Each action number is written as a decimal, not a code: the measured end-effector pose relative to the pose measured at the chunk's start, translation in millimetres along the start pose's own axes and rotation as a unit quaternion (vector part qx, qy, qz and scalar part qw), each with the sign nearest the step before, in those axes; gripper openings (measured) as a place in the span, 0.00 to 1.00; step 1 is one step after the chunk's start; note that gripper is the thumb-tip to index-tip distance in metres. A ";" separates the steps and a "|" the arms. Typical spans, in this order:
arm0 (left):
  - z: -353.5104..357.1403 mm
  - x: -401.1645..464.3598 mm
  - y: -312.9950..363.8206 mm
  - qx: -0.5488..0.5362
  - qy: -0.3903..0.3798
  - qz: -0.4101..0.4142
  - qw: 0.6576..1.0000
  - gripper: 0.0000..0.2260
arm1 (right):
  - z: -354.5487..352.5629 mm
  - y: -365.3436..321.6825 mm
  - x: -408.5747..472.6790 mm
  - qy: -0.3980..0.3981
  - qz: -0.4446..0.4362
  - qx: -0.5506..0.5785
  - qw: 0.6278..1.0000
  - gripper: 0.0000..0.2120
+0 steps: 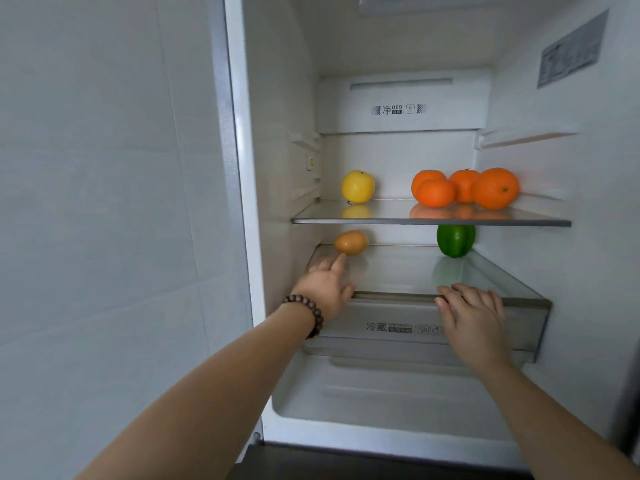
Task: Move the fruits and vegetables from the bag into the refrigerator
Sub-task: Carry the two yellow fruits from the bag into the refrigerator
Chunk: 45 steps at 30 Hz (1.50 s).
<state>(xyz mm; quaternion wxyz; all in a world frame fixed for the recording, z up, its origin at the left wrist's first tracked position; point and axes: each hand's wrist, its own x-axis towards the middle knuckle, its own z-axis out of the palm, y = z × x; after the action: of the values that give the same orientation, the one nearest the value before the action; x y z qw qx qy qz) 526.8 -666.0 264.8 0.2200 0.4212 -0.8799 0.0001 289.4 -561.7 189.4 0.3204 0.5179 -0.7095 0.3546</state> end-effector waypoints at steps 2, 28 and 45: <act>0.8 -19.8 5.3 0.000 0.010 0.018 1.000 0.29 | -5.9 -3.4 -0.3 -0.060 0.029 0.000 0.998 0.22; 88.2 -212.6 34.5 -0.157 -0.136 0.311 0.928 0.29 | -163.7 -123.0 -286.1 -0.112 0.368 -0.077 0.920 0.18; 116.9 -551.7 226.4 -0.234 -0.310 0.609 0.692 0.29 | -399.1 -225.6 -576.4 0.000 0.681 -0.250 0.688 0.21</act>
<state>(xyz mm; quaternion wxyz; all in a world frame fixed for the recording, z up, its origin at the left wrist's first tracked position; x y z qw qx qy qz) 616.3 -132.7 -12.5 -0.0218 -0.2957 -0.9333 -0.2028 690.2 16.3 -29.0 0.1082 -0.2066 -0.9297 0.2849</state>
